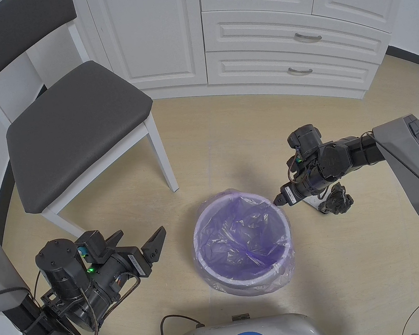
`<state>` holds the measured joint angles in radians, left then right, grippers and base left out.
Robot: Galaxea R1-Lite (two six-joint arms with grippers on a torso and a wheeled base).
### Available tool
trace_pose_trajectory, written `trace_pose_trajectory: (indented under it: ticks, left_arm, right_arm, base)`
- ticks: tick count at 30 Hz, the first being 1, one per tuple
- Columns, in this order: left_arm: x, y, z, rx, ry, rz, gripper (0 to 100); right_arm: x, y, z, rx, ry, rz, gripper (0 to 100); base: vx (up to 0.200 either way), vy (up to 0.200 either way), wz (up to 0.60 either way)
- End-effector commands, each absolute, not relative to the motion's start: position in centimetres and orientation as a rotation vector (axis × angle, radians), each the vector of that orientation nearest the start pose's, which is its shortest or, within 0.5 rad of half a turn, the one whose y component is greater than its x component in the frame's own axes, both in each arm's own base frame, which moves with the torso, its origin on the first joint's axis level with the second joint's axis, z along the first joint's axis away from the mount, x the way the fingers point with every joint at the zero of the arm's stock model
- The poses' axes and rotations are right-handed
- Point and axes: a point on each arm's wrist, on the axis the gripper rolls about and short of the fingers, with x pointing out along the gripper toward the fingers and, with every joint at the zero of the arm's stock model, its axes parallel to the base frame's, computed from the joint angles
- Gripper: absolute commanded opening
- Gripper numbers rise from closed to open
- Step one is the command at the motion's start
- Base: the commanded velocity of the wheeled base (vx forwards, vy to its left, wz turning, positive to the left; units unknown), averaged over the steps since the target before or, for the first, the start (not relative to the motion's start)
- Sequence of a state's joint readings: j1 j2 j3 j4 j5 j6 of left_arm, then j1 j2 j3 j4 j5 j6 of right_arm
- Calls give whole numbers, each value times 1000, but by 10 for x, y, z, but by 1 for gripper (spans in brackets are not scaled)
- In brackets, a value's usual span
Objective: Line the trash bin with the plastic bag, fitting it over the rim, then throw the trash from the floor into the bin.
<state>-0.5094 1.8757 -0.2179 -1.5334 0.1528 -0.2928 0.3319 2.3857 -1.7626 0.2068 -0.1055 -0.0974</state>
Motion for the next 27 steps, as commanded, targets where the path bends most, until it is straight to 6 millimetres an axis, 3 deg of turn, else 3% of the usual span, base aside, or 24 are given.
trace_pose_trajectory:
  ticks: [1, 9, 12, 16, 21, 22, 27]
  left_arm:
    - [222, -120, 92, -248, 172, -335, 100]
    - [221, -120, 91, -247, 175, -334, 100]
    - [221, -121, 90, -244, 183, -338, 100]
    - [214, -122, 84, -231, 215, -350, 100]
    - [210, -121, 86, -231, 214, -351, 100]
    - [209, -119, 88, -232, 205, -345, 100]
    - [203, -117, 88, -209, 212, -342, 100]
  right_arm:
    - [449, 151, 87, -269, 809, 258, 100]
    - [438, 148, 114, -251, 771, 256, 100]
    - [427, 145, 124, -244, 768, 258, 100]
    - [396, 136, 141, -232, 770, 289, 100]
    - [371, 126, 139, -198, 685, 286, 100]
    - [358, 120, 132, -197, 657, 282, 100]
    - [328, 107, 123, -176, 488, 268, 100]
  base:
    - [0, 0, 0]
    - [0, 0, 0]
    - [0, 0, 0]
    - [0, 0, 0]
    - [0, 0, 0]
    - [0, 0, 0]
    - [0, 0, 0]
